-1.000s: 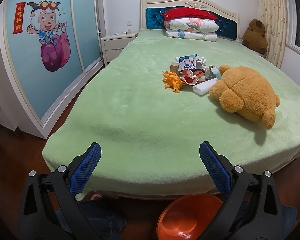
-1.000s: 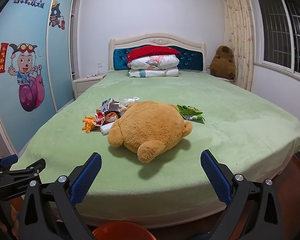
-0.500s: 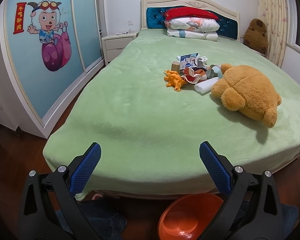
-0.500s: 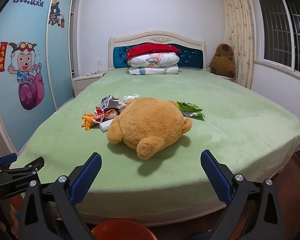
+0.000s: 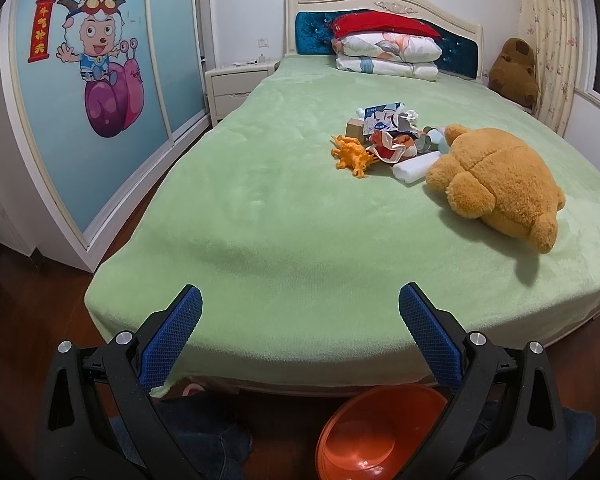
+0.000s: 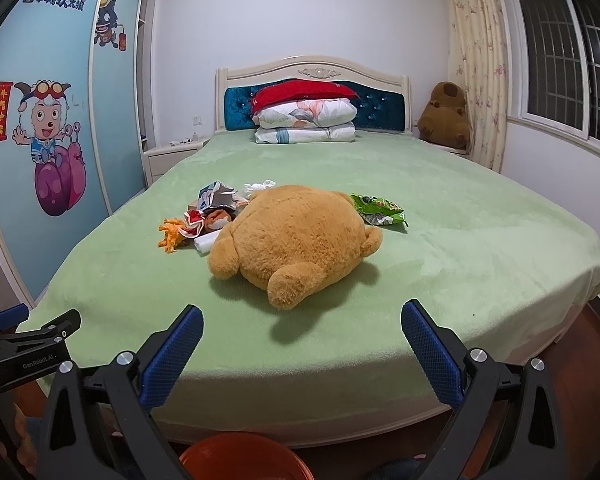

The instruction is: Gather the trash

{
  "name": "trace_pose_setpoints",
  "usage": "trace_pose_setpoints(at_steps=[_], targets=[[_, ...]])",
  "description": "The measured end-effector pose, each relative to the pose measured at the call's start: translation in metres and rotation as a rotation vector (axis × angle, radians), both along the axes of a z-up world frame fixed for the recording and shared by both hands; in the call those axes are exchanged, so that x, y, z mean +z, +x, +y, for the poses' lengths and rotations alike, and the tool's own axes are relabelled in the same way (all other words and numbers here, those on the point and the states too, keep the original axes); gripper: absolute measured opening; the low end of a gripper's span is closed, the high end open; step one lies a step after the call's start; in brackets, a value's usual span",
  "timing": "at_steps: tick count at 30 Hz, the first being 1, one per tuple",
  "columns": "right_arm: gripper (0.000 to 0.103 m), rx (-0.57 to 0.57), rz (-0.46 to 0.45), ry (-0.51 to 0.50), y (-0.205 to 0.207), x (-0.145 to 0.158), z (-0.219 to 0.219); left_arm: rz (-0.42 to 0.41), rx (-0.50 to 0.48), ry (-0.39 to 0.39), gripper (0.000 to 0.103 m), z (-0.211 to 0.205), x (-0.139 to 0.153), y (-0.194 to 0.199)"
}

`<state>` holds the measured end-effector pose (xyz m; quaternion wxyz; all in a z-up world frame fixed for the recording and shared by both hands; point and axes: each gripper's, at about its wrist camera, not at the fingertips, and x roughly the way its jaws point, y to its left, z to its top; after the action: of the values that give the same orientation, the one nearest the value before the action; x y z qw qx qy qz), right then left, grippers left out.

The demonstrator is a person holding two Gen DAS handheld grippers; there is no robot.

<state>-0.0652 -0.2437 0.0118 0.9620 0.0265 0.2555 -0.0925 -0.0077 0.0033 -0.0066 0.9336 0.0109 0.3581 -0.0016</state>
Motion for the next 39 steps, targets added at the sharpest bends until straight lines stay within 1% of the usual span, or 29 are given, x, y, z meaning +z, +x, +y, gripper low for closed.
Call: trace_pose_setpoints(at_steps=[24,30,35,37,39], targets=[[0.098,0.0,0.006,0.004,0.0,-0.001,-0.002,0.009,-0.004,-0.004,0.096,0.0,-0.002,0.0],[0.098,0.003,-0.006,0.006,0.0,0.001,-0.004,0.008,-0.008,-0.002,0.096,-0.001,-0.002,0.003],[0.098,-0.008,-0.019,-0.009,0.008,0.01,-0.016,0.005,-0.026,0.002,0.096,-0.005,0.0,0.022],[0.098,-0.022,-0.026,-0.006,0.012,0.013,-0.025,0.003,-0.047,-0.015,0.096,-0.007,0.001,0.035],[0.098,-0.033,-0.024,-0.003,0.015,0.014,-0.032,0.018,-0.062,-0.039,0.096,-0.008,0.001,0.056]])
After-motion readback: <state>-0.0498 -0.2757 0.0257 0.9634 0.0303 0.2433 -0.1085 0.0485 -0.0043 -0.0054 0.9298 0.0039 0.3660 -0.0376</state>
